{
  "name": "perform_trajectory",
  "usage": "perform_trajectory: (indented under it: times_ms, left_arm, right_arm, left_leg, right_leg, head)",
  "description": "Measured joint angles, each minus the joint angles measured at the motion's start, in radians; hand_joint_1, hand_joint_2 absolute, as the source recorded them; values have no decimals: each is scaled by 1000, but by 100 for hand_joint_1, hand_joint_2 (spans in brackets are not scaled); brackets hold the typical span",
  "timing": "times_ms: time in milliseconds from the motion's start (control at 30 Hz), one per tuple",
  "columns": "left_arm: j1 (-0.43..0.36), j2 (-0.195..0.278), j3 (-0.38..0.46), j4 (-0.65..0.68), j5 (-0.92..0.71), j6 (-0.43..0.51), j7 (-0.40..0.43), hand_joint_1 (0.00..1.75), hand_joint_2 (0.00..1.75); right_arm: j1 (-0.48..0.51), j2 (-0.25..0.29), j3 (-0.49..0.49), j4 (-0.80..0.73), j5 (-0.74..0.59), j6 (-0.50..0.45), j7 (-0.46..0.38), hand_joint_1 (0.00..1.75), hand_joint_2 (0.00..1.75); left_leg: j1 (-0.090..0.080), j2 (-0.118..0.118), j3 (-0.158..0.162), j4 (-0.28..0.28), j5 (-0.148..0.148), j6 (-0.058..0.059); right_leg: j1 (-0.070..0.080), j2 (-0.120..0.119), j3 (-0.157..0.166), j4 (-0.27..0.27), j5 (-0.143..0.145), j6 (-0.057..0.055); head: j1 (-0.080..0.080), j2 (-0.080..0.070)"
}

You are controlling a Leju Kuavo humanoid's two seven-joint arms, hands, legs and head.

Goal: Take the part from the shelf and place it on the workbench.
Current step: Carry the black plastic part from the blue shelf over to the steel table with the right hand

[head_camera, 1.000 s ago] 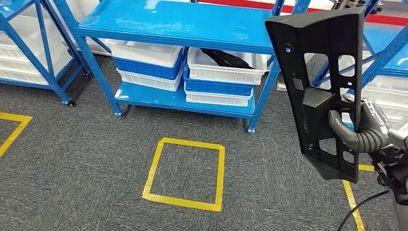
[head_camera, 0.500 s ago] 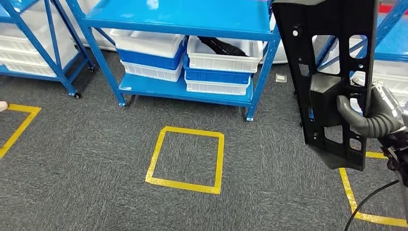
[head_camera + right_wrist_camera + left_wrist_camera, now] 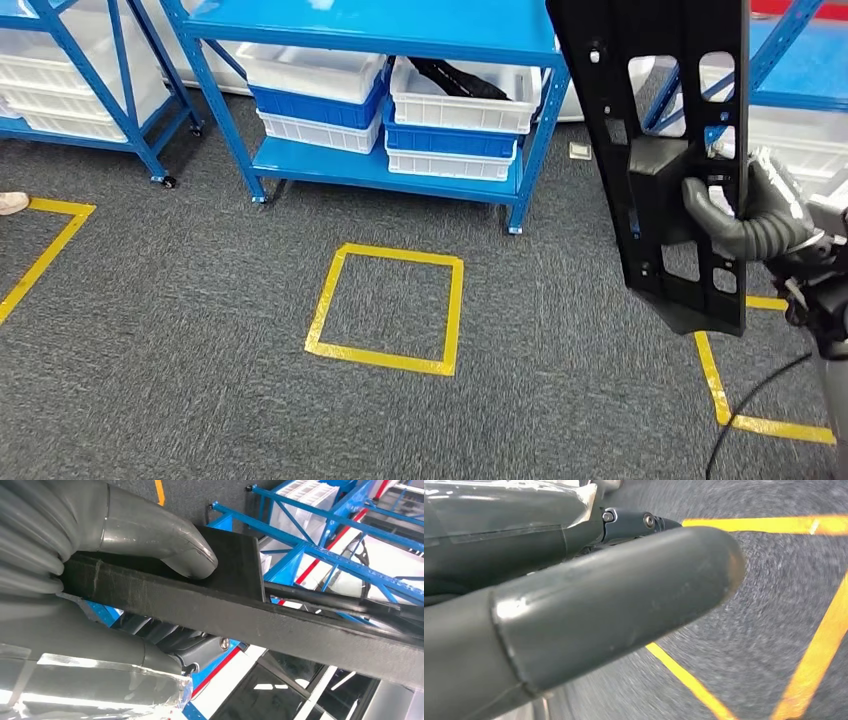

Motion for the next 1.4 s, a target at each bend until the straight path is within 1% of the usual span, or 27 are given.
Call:
perform_trajectory:
  times_ms: [67, 133, 200, 233, 267, 333, 400, 433, 467, 533, 567, 633, 667, 700, 767, 800, 867, 933, 1000, 1067, 1167, 1200, 1233, 1267, 1333, 1367, 1400]
  left_arm:
    - [-2, 4, 31, -2, 20, -3, -32, 0, 0]
    - [-2, 9, 41, -3, -9, -32, -42, 0, 0]
    - [0, 13, 35, -3, -63, -72, -40, 0, 0]
    - [1, 14, 30, -3, -87, -88, -37, 0, 0]
    - [2, 15, 25, -3, -103, -99, -34, 0, 0]
    - [2, 18, 18, -4, -113, -108, -33, 0, 0]
    - [2, 22, 13, -4, -117, -110, -32, 0, 0]
    - [2, 24, 11, -4, -119, -110, -32, 0, 0]
    - [3, 25, 10, -4, -121, -110, -32, 0, 0]
    - [4, 28, 8, -3, -124, -110, -31, 0, 0]
    - [5, 29, 7, -3, -125, -110, -31, 0, 0]
    - [6, 31, 6, -3, -125, -110, -31, 0, 0]
    - [7, 31, 5, -3, -125, -111, -31, 0, 0]
    - [7, 32, 4, -3, -126, -114, -31, 0, 0]
    - [6, 31, 0, -3, -131, -122, -27, 0, 0]
    - [6, 29, -3, -3, -134, -126, -23, 0, 0]
    - [4, 24, -6, -3, -141, -124, -15, 0, 0]
    - [-1, 15, -7, -3, -144, -114, -12, 0, 0]
    - [-6, 4, -7, -3, -145, -102, -12, 0, 0]
    - [-10, -5, -7, -2, -145, -96, -13, 0, 0]
    - [-11, -15, -7, -2, -145, -98, -21, 0, 0]
    - [-10, -18, -6, -2, -145, -102, -28, 0, 0]
    - [-10, -19, -6, -2, -145, -106, -34, 0, 0]
    - [-9, -21, -6, -2, -146, -110, -41, 0, 0]
    - [-9, -24, -7, -2, -148, -118, -50, 0, 0]
    - [-9, -25, -7, -2, -153, -123, -54, 0, 0]
    - [-8, -26, -7, -2, -158, -127, -57, 0, 0]
  right_arm:
    - [6, -16, -5, 1, -11, -4, 6, 175, 175]
    - [43, -25, -23, -10, -11, -14, 5, 175, 175]
    - [104, -26, -51, -34, -5, -19, -1, 175, 175]
    - [132, -26, -66, -47, -3, -19, -3, 175, 175]
    - [154, -26, -79, -58, -1, -19, -5, 175, 175]
    - [180, -26, -100, -75, 0, -19, -7, 175, 175]
    - [197, -26, -116, -90, 1, -19, -8, 175, 175]
    - [203, -26, -121, -95, 1, -19, -9, 175, 175]
    - [209, -26, -124, -99, 2, -19, -9, 175, 175]
    - [216, -25, -128, -103, 2, -19, -10, 175, 175]
    - [220, -25, -129, -106, 3, -19, -10, 175, 175]
    - [225, -24, -132, -112, 3, -19, -11, 175, 175]
    - [226, -24, -133, -115, 4, -19, -11, 175, 175]
    - [226, -24, -134, -117, 3, -19, -11, 175, 175]
    - [221, -24, -133, -117, 3, -12, -11, 175, 175]
    - [208, -23, -131, -116, 3, -5, -10, 175, 175]
    - [148, -16, -110, -94, 13, 12, -7, 175, 175]
    - [43, 0, -62, -39, 31, 22, -6, 175, 175]
    - [-67, 22, 5, 37, 51, 18, -14, 175, 175]
    - [-150, 49, 71, 106, 68, 7, -29, 175, 175]
    - [-220, 86, 141, 178, 83, -13, -45, 175, 175]
    - [-232, 96, 159, 195, 85, -19, -49, 175, 175]
    - [-239, 104, 173, 207, 86, -24, -52, 175, 175]
    - [-244, 111, 184, 216, 86, -29, -55, 175, 175]
    - [-245, 118, 197, 223, 85, -37, -59, 175, 175]
    - [-241, 119, 199, 221, 85, -40, -60, 175, 175]
    - [-233, 119, 196, 214, 86, -44, -60, 175, 175]
  left_leg:
    - [2, 5, -18, -16, 30, 18]
    - [3, 6, -46, -19, 57, 27]
    - [4, 4, -80, -19, 83, 24]
    - [4, 4, -98, -18, 96, 20]
    - [6, 5, -116, -16, 108, 15]
    - [9, 8, -146, -10, 131, 2]
    - [6, 11, -157, -6, 150, -13]
    - [3, 12, -158, -7, 159, -17]
    - [2, 12, -156, -11, 169, -21]
    - [5, 11, -163, -5, 160, -29]
    - [7, 10, -172, 17, 124, -33]
    - [10, 8, -199, 122, 4, -39]
    - [9, 7, -211, 192, -47, -40]
    - [9, 7, -218, 254, -72, -41]
    - [10, 6, -191, 297, -51, -38]
    - [9, 6, -152, 264, -26, -35]
    - [7, 4, -45, 127, -10, -23]
    - [1, 4, 19, 24, -29, -15]
    - [-4, 6, 18, -3, -24, -5]
    - [-5, 9, 2, -17, 4, 13]
    - [-3, 9, -45, -24, 51, 27]
    - [-3, 9, -64, -23, 66, 27]
    - [-3, 8, -83, -23, 81, 25]
    - [-2, 8, -102, -22, 95, 23]
    - [-1, 8, -134, -20, 122, 15]
    - [-2, 7, -145, -19, 134, 10]
    - [-3, 6, -152, -19, 145, 5]
  right_leg:
    - [1, 5, -23, 43, -46, -5]
    - [-4, 10, -57, 150, -134, -15]
    - [-9, 13, -70, 252, -173, -1]
    - [-12, 13, -59, 268, -161, 14]
    - [-17, 13, -32, 251, -134, 30]
    - [-25, 14, 68, 126, -103, 49]
    - [-16, 16, 153, -5, -126, 37]
    - [-9, 17, 169, -37, -141, 25]
    - [-4, 17, 166, -41, -141, 13]
    - [-14, 14, 148, -33, -127, -8]
    - [-18, 12, 136, -31, -116, -21]
    - [-18, 9, 111, -30, -91, -41]
    - [-15, 9, 98, -29, -78, -47]
    - [-12, 9, 85, -28, -66, -48]
    - [-7, 10, 54, -22, -44, -46]
    - [-6, 11, 39, -18, -35, -43]
    - [-2, 13, 15, -7, -21, -35]
    - [1, 16, 2, -2, -5, -21]
    - [4, 18, -7, -4, 13, -4]
    - [3, 17, -25, 12, -6, 2]
    - [-4, 16, -75, 158, -128, -5]
    - [-6, 16, -87, 220, -154, -1]
    - [-7, 16, -87, 263, -159, 10]
    - [-8, 16, -73, 275, -142, 23]
    - [-11, 16, 9, 199, -94, 44]
    - [-8, 16, 72, 116, -93, 43]
    - [-3, 16, 124, 36, -105, 34]
  head:
    - [1, 0]
    - [6, 0]
    - [11, 0]
    - [13, 0]
    - [15, 0]
    - [18, 0]
    - [21, 0]
    - [20, 0]
    - [19, 0]
    - [11, 0]
    - [8, 0]
    - [0, 0]
    - [-2, 0]
    - [-3, 0]
    - [-3, 0]
    - [-3, 0]
    - [-3, 0]
    - [-2, 0]
    - [-2, 0]
    - [-2, 0]
    - [6, 0]
    - [9, 0]
    - [10, 0]
    - [11, 0]
    - [12, 0]
    - [13, 0]
    - [13, 0]
